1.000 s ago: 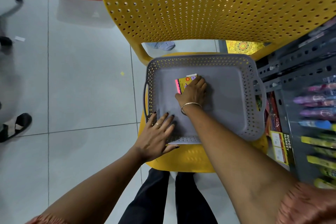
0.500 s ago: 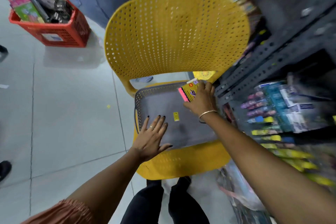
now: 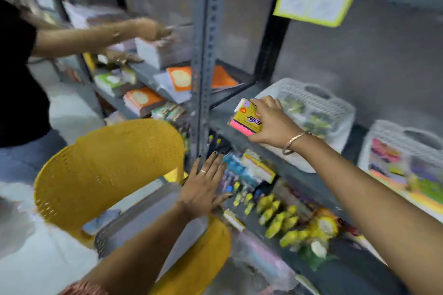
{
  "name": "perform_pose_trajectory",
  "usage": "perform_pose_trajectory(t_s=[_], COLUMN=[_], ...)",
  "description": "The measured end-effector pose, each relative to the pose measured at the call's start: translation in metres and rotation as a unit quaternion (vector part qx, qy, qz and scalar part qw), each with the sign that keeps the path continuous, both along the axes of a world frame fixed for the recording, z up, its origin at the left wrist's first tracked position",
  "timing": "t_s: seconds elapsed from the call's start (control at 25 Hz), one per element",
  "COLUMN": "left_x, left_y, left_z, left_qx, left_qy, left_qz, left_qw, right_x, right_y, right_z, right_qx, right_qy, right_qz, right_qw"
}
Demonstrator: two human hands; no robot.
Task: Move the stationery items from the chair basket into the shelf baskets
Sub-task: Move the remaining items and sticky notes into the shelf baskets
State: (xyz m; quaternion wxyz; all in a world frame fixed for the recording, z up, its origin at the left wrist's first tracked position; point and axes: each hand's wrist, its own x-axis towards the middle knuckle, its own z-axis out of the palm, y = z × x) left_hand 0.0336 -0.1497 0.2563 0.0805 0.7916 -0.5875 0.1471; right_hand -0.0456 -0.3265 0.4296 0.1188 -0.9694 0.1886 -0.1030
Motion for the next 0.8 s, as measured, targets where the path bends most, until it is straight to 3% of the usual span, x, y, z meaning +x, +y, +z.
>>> perform_pose_trajectory(t_s=[0.16, 0.36, 0.52, 0.8], left_x=[-0.075, -0.171, -0.193, -0.177], left_y=[-0.075, -0.153, -0.178, -0.188], left_z=[0.041, 0.052, 0.035, 0.014], left_qx=[-0.022, -0.026, 0.002, 0.062], left_qy=[-0.039, -0.028, 0.041, 0.033], left_qz=[-0.109, -0.197, -0.147, -0.128], left_qw=[0.993, 0.980, 0.988, 0.989], right_x=[-0.106, -0.244, -0.321, -0.369], right_y=[-0.064, -0.132, -0.162, -0.161], right_z=[0.045, 0.045, 0.009, -0.044], right_qx=[-0.014, -0.005, 0.028, 0.089], right_qy=[0.010, 0.054, 0.130, 0.235], right_qz=[-0.074, -0.170, -0.219, -0.240], right_qw=[0.997, 0.984, 0.967, 0.938])
